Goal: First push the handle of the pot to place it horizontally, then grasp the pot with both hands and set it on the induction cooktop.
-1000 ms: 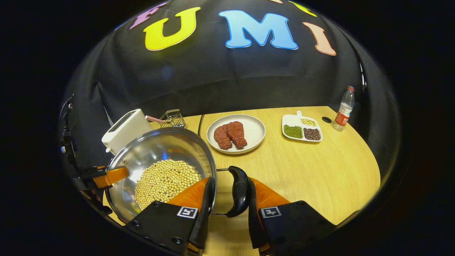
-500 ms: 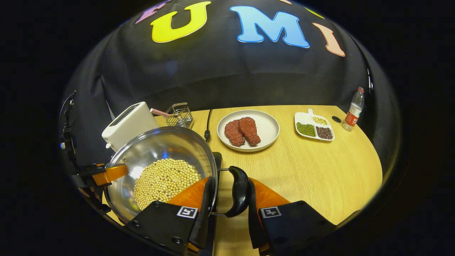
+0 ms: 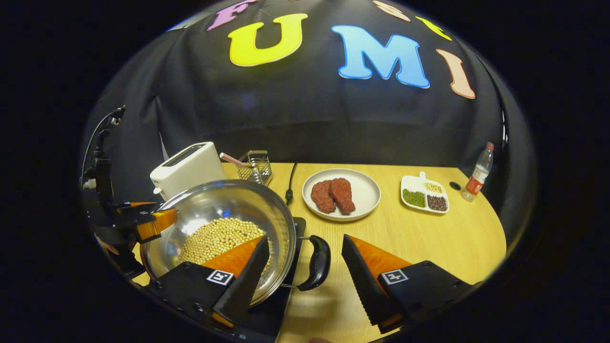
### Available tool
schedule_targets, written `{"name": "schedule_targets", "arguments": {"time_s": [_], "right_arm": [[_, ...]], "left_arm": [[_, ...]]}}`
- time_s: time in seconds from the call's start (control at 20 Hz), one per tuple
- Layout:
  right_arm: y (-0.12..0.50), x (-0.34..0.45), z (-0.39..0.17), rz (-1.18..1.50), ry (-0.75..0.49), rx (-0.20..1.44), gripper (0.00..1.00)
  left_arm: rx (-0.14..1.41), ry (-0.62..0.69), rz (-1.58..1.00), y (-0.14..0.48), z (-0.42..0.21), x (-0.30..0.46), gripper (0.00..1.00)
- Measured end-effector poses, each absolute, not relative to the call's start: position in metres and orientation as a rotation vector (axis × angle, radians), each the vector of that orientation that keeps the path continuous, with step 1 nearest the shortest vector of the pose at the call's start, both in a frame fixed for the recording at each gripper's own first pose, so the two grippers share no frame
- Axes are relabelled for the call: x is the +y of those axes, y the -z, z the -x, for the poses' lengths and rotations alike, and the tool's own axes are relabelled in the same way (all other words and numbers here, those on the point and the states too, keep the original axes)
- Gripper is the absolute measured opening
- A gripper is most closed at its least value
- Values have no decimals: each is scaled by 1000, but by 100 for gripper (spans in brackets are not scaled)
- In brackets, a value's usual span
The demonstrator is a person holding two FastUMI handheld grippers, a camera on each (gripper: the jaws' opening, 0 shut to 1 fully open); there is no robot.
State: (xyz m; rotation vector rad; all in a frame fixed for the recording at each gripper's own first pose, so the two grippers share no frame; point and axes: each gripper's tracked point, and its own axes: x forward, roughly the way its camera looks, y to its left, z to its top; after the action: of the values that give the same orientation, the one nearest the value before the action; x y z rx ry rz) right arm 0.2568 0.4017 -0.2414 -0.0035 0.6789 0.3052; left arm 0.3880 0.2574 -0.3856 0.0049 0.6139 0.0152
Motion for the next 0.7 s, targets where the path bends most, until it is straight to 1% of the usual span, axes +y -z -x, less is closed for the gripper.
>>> {"name": "schedule_targets", "arguments": {"time_s": [0.05, 0.1, 0.2, 0.25, 0.3, 0.35, 0.4, 0.45, 0.5, 0.55, 0.65, 0.7], "right_arm": [[232, 394, -258, 16, -309, 649, 96], [225, 387, -259, 25, -305, 627, 93], [206, 367, -262, 30, -286, 572, 93], [195, 355, -263, 35, -278, 543, 97], [183, 343, -264, 39, -271, 507, 97], [171, 330, -263, 46, -266, 470, 96], [160, 318, -262, 55, -260, 440, 96], [149, 302, -261, 65, -250, 409, 96], [142, 287, -257, 74, -242, 387, 97], [133, 270, -253, 76, -232, 368, 97], [118, 240, -243, 64, -212, 342, 97], [113, 226, -238, 58, -201, 331, 94]], "left_arm": [[586, -28, 9, 377, -386, 257, 78], [556, -41, 22, 366, -383, 257, 78], [466, -65, 42, 330, -376, 254, 78], [411, -64, 44, 310, -375, 248, 77], [353, -64, 40, 287, -373, 241, 75], [298, -61, 33, 265, -371, 234, 77], [255, -54, 28, 245, -366, 222, 74], [227, -48, 28, 229, -360, 210, 74], [210, -37, 32, 216, -355, 196, 80], [197, -28, 39, 204, -347, 183, 74], [165, -8, 48, 181, -334, 151, 74], [150, 4, 49, 172, -329, 133, 77]]}}
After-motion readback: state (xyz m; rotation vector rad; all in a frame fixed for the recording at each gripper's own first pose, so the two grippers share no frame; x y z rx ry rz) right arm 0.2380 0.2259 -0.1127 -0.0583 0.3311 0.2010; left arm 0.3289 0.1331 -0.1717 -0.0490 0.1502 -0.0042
